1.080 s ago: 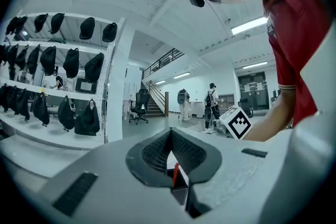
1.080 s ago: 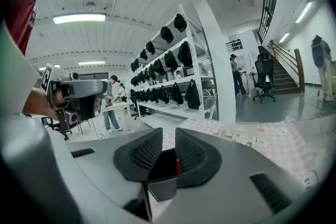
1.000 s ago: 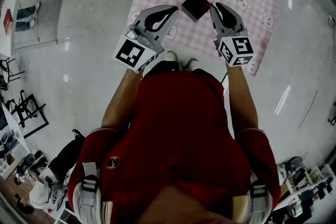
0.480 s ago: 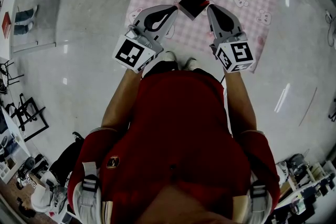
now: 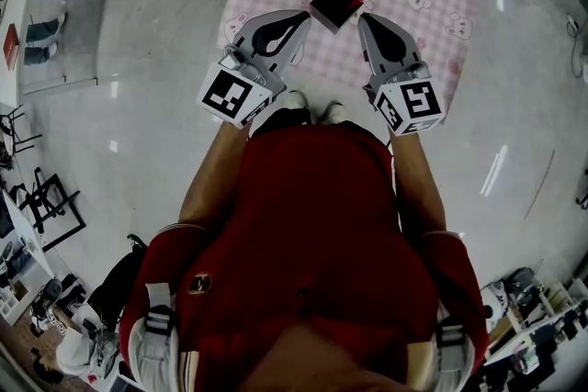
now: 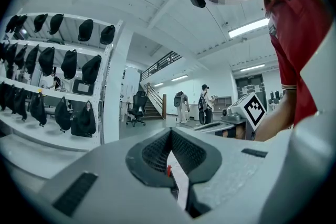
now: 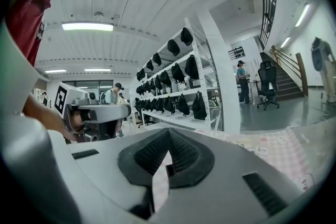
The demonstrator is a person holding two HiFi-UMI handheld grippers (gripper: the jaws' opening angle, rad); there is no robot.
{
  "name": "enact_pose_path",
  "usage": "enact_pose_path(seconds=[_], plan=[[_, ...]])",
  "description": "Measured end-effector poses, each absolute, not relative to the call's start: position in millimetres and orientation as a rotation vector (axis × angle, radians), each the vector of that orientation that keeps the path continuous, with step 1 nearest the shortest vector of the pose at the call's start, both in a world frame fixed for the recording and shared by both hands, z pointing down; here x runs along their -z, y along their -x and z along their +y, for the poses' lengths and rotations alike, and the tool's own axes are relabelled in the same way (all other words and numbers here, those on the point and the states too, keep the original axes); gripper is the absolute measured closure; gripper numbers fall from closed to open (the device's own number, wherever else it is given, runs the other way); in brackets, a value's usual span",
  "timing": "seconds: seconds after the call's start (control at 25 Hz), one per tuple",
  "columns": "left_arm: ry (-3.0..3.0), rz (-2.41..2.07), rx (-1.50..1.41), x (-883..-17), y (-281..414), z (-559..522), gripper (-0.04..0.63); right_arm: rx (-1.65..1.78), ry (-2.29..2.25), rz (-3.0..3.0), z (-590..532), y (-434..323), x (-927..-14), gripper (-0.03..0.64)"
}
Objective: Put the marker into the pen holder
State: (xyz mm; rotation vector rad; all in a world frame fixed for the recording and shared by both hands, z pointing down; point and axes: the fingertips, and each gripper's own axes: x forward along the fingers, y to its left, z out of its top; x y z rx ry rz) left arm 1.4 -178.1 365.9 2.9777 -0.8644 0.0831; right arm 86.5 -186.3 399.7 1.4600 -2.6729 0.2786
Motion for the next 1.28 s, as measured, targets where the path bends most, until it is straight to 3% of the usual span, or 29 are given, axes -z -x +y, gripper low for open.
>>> enact_pose_path(seconds=[1.28], plan=[[-2.993,-0.821,-0.017,-362,-13,-149,0.589,-0.169,-1.475,-2.664,-143,-90,-375,0.618]])
